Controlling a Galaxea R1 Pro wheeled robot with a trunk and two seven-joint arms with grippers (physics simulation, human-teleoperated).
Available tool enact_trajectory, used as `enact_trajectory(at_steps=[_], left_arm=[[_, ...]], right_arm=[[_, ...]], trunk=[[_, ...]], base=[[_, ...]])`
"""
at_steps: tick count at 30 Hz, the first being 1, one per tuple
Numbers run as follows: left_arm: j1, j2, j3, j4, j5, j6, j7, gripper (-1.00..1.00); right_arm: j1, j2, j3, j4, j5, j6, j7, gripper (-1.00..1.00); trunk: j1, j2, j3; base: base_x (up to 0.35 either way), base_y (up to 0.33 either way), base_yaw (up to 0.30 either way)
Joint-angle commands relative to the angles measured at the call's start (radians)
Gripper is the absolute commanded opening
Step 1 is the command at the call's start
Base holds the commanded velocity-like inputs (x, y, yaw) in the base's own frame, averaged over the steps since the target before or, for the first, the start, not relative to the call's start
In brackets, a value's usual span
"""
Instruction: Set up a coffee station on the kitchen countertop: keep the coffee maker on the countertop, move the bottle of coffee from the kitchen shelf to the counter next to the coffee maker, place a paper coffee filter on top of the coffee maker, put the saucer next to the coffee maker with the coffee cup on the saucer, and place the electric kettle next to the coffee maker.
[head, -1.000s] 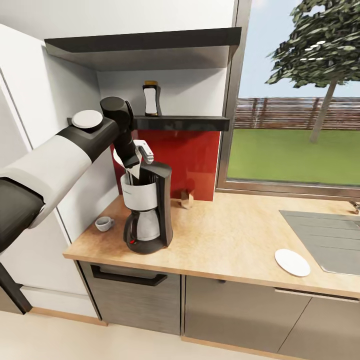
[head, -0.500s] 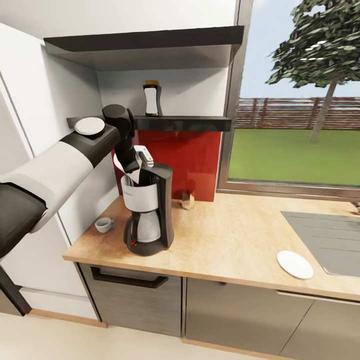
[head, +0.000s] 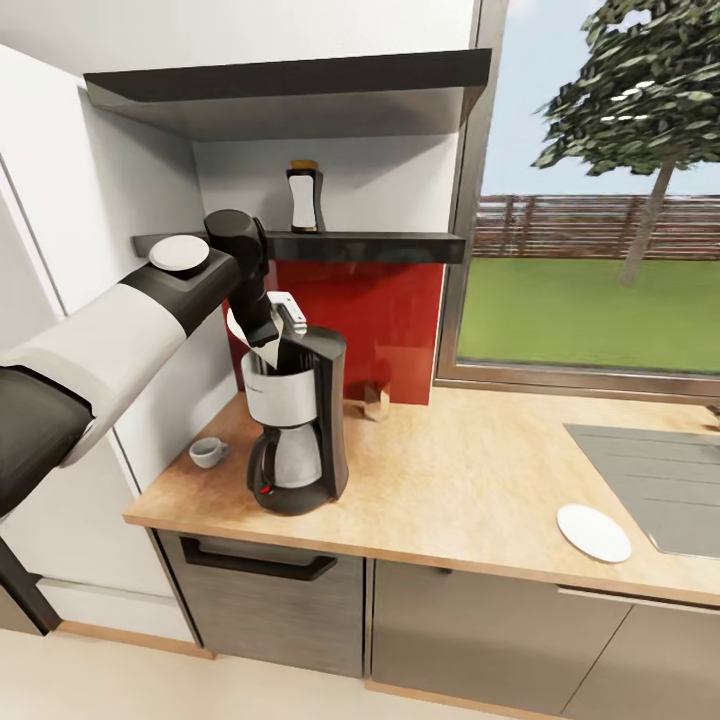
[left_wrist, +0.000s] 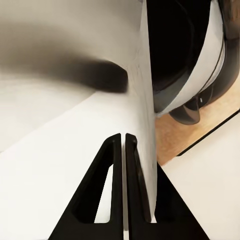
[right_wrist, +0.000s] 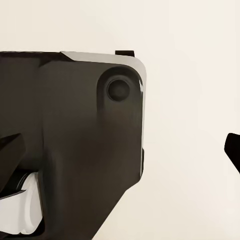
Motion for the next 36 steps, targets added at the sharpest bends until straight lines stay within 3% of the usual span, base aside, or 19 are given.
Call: enact_trajectory(at_steps=[1, 36], left_arm=[[-0.001, 0.001, -0.004, -0.002, -0.006, 0.006, -0.009, -1.00], [0.000, -0.001, -0.006, -0.002, -0.005, 0.011, -0.010, -1.00]], right_arm=[[0.000, 0.000, 0.000, -0.002, 0.000, 0.006, 0.001, 1.00], [0.000, 0.000, 0.000, -0.002, 0.000, 0.006, 0.001, 1.00]], trunk=[[0.001, -0.002, -0.002], [0.001, -0.002, -0.002]], base=[[0.106, 0.008, 0.000], [0.021, 0.009, 0.000]])
